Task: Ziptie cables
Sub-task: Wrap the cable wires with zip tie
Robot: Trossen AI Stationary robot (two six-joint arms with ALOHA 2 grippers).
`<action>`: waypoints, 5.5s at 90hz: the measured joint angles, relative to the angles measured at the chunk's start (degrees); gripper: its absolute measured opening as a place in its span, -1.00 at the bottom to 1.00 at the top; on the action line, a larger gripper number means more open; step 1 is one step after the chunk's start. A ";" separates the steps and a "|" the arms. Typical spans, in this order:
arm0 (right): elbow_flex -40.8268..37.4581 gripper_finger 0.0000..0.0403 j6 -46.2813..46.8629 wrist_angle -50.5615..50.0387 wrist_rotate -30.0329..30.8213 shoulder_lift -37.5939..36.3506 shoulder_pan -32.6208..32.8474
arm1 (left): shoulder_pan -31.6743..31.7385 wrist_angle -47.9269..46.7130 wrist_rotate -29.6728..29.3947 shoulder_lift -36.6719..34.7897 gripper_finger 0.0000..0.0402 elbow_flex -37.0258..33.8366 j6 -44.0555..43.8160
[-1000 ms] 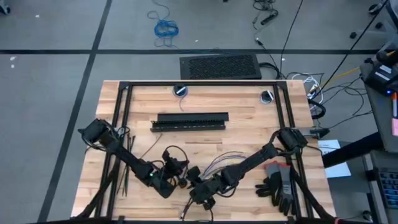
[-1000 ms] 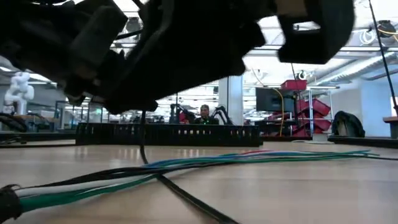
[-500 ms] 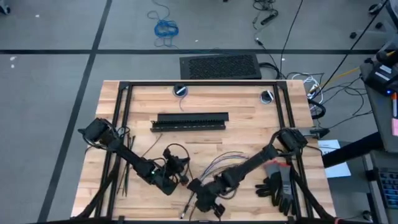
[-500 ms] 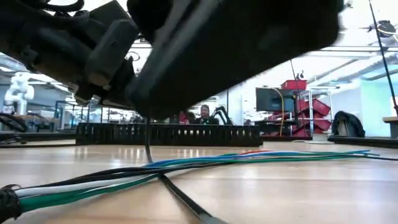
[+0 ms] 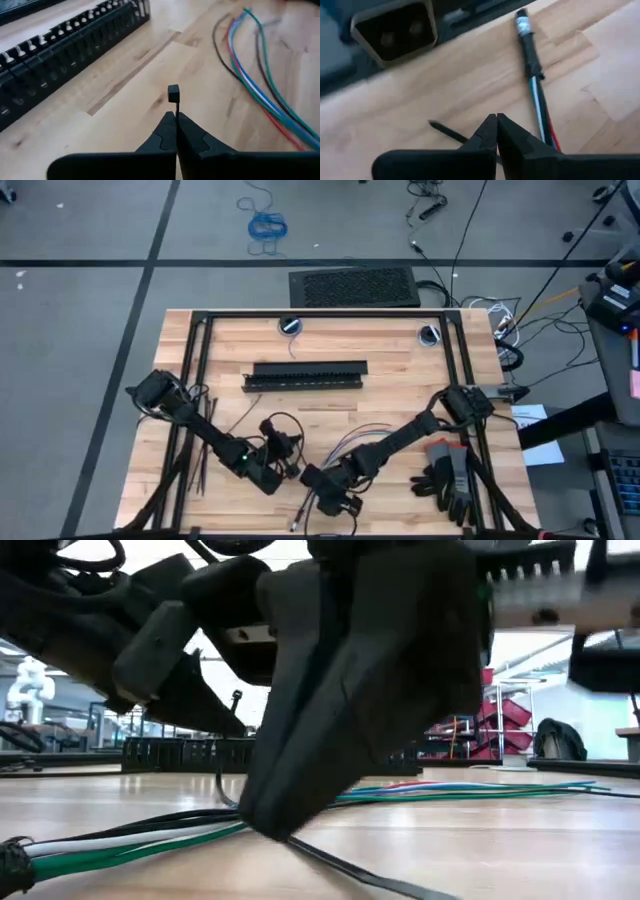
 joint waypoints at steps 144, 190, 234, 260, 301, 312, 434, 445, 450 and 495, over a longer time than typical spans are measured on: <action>-15.11 -1.00 36.30 -27.83 48.22 -17.35 11.34 | 9.61 20.50 1.36 12.24 -1.00 6.58 -13.57; -31.70 -0.84 64.13 -0.97 52.64 -25.99 27.45 | 8.48 21.02 16.60 18.49 -1.00 18.08 5.98; -27.35 -0.73 47.99 26.66 56.30 -10.56 31.97 | 7.63 23.40 22.46 18.47 -1.00 18.14 9.13; -17.77 -0.52 37.30 24.60 51.54 -1.62 31.97 | 6.78 23.70 22.58 18.43 -1.00 18.14 9.41; -12.01 -0.22 31.34 22.65 45.84 1.39 31.59 | 7.71 23.54 23.99 18.38 -1.00 18.12 4.10; -11.97 -0.22 31.42 23.10 45.06 1.42 31.72 | 8.29 23.55 23.62 18.38 -1.00 18.12 1.55; -12.04 -0.46 35.17 30.06 45.66 3.43 27.77 | 7.04 30.86 25.83 18.38 -1.00 18.10 4.76; -12.04 -0.66 36.84 31.11 45.45 3.43 27.46 | 6.67 30.89 24.71 18.38 -1.00 18.10 5.72; -12.04 -0.77 38.62 31.83 44.24 3.43 27.02 | 6.30 30.86 22.99 18.38 -1.00 18.10 7.57; -12.15 -1.00 40.47 36.77 38.25 3.21 26.10 | 1.46 30.88 7.20 18.38 -1.00 18.10 23.31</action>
